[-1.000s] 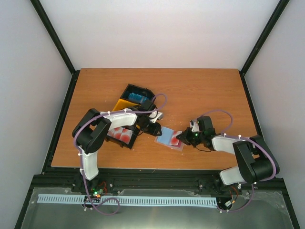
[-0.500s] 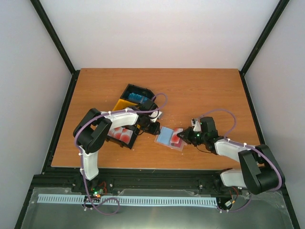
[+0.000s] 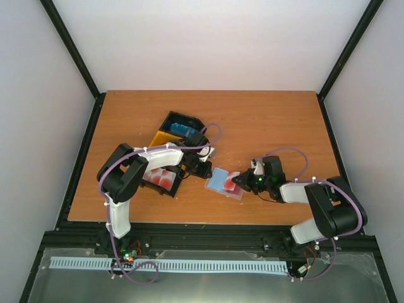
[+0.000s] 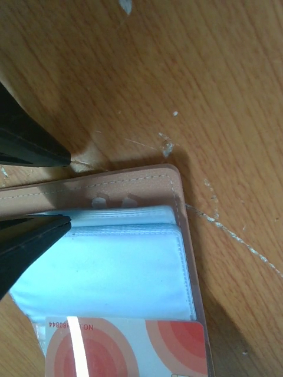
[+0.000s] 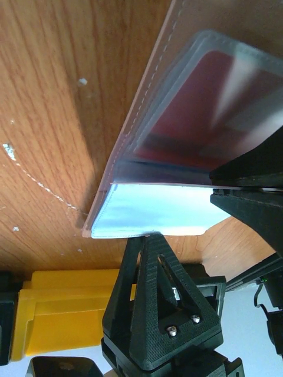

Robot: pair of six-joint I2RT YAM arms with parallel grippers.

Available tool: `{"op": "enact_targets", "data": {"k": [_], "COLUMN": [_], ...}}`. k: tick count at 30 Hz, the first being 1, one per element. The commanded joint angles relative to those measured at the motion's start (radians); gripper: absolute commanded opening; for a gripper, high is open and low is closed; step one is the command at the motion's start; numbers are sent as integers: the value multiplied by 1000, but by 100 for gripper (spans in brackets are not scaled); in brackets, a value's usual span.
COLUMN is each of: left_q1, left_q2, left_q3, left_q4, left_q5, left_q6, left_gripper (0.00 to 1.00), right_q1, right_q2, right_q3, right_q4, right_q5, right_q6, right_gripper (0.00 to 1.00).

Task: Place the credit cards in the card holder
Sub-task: Insert the credit card into the card holder.

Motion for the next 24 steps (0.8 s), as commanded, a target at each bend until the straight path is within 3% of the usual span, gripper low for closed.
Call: {"op": "enact_targets", "data": {"k": [1,24], "left_q1": [-6,-6], "left_q2": [32,34], "left_q3": [8,5], "left_q4": [-47,-43], "left_q5": [-30,-11], "left_q6": [0,-1], "left_gripper": [26,25], "right_q1": [-3,68], "right_q2": [45,183], "right_q3": [-9,25], "right_q4": [93,172], "right_q5": [-25,-29], "right_q6": [19,28], "right_gripper": [3,3]}}
